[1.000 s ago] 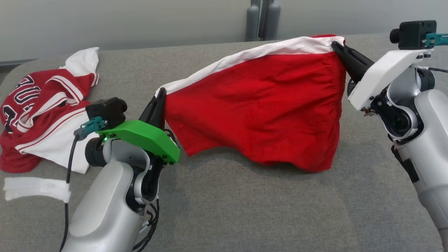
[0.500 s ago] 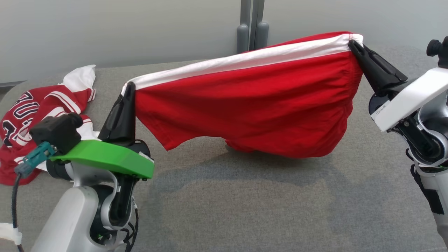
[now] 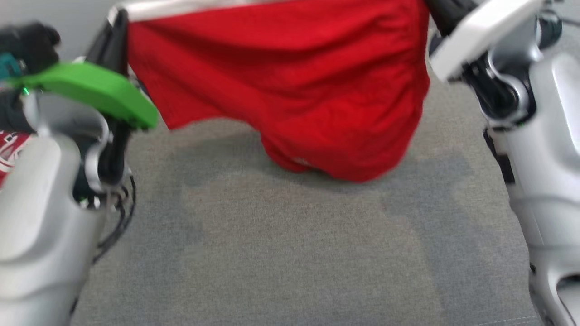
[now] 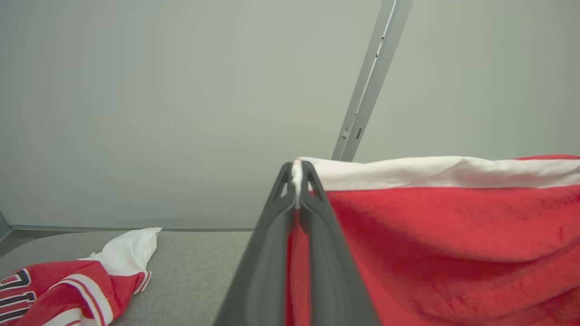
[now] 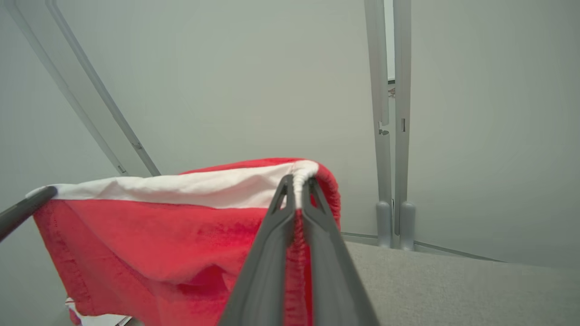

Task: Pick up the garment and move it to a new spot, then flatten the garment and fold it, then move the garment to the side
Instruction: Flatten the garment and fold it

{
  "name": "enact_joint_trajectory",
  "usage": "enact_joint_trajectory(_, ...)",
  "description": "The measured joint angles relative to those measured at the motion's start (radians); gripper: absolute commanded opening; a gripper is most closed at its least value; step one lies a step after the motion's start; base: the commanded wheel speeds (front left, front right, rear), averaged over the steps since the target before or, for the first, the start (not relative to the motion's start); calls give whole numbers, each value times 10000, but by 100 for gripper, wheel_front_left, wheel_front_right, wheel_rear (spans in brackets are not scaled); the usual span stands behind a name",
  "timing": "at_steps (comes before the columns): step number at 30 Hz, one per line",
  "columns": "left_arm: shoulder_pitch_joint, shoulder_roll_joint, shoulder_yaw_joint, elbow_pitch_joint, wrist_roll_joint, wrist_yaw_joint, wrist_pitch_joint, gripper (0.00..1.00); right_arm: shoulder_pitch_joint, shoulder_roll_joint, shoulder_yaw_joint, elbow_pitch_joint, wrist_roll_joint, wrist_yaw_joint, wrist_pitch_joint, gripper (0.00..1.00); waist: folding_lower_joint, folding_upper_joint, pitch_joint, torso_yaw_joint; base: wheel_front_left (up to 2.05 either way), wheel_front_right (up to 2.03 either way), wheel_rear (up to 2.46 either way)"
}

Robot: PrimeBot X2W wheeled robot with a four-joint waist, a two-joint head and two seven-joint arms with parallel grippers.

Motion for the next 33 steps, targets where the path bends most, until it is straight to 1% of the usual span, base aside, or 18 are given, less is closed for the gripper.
enact_joint_trajectory(3,-1387,-107,29,1126,387,-84,-316,0,-1538,462,-44,1557,-823,0,-963,0,0,0,339,-7,0,0,0)
enact_joint_trajectory(6,-2756,-336,81,2142,706,-286,-1011,0,-3020,755,-203,2936,-1789,4,-2454,0,0,0,636,3,0,0,0)
enact_joint_trajectory(8,-3566,-483,142,2661,982,-395,-1676,0,-3807,903,-305,3737,-2370,4,-3482,0,0,0,784,30,0,0,0)
enact_joint_trajectory(12,-4798,-734,383,3283,1243,-669,-3248,0,-4979,1174,-454,4957,-2974,10,-5258,0,0,0,1096,127,0,0,0)
enact_joint_trajectory(15,-4887,-876,238,3678,1317,-1072,-3816,0,-5103,1223,-173,5714,-3154,8,-5735,0,0,0,1389,217,0,0,0)
enact_joint_trajectory(19,-4280,-1091,88,4077,1333,-1509,-4213,0,-4635,1122,382,6439,-2847,8,-5933,0,1,0,1811,361,0,0,0)
enact_joint_trajectory(22,-3703,-1283,44,4209,1287,-1843,-4334,0,-4159,755,612,6753,-2560,10,-5983,0,1,0,2113,479,0,0,0)
enact_joint_trajectory(24,-3478,-1369,86,4161,1283,-2025,-4399,0,-3955,543,706,6753,-2265,8,-6011,0,2,0,2288,561,0,0,0)
enact_joint_trajectory(27,-3164,-1459,288,3935,1233,-2290,-4416,0,-3605,334,1014,6253,-1839,8,-6015,0,2,0,2466,692,0,0,0)
enact_joint_trajectory(30,-2661,-1592,556,3394,1208,-2564,-4445,0,-3020,111,1509,5423,-1200,8,-6019,0,2,0,2512,791,0,0,0)
enact_joint_trajectory(31,-2661,-1592,556,3394,1208,-2564,-4445,0,-3020,111,1509,5423,-1200,8,-6019,0,2,0,2512,791,0,0,0)
enact_joint_trajectory(33,-2041,-1676,708,2915,1206,-2759,-4456,0,-2456,-119,1998,4694,-805,8,-6023,0,1,0,2452,798,0,0,0)
